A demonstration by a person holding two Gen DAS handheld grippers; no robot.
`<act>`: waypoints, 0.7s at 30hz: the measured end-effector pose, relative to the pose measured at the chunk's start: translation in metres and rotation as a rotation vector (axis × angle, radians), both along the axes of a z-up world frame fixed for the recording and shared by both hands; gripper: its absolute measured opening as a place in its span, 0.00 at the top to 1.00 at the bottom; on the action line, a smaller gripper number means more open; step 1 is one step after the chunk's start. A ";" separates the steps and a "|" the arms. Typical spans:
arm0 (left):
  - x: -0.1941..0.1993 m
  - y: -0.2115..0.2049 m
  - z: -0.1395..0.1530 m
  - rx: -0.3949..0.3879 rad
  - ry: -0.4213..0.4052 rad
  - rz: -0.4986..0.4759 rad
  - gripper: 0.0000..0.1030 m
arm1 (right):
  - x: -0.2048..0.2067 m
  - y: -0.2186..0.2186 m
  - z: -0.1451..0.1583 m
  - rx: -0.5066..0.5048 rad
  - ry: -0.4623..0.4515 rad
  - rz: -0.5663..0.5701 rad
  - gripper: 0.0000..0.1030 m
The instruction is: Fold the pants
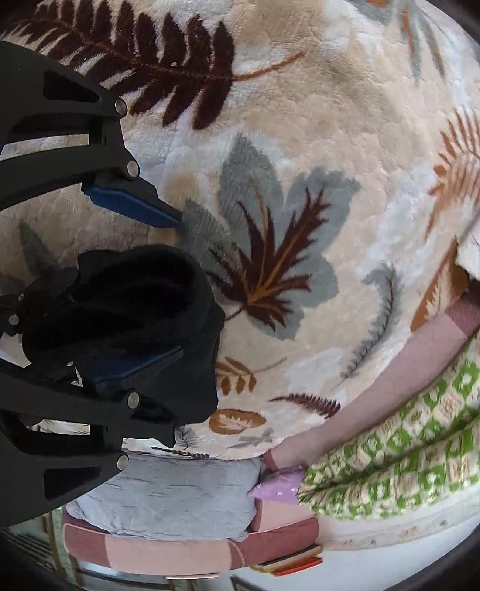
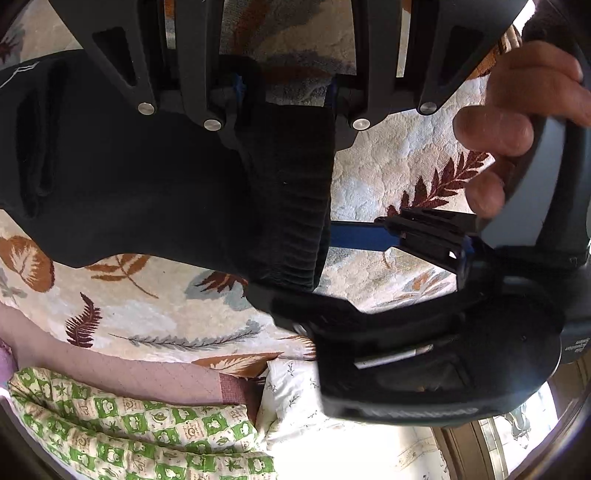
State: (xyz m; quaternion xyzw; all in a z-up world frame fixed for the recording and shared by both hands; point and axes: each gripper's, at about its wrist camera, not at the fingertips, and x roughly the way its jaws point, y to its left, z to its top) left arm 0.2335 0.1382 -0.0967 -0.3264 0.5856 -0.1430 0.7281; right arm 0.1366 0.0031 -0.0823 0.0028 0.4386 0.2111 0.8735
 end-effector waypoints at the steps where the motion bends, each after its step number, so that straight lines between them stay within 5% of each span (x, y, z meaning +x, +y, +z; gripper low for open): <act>1: 0.001 0.003 -0.006 -0.051 0.028 0.000 0.72 | 0.001 -0.001 0.000 0.007 0.004 -0.002 0.69; 4: -0.002 0.011 -0.006 -0.089 0.063 0.015 0.82 | 0.002 -0.005 0.000 0.031 0.017 -0.008 0.69; 12: -0.019 -0.007 0.041 -0.116 0.025 0.042 0.82 | -0.009 -0.022 0.016 0.130 0.008 -0.008 0.70; 21: -0.021 -0.097 0.093 -0.066 -0.028 -0.017 0.82 | -0.022 -0.097 0.052 0.330 -0.021 -0.079 0.70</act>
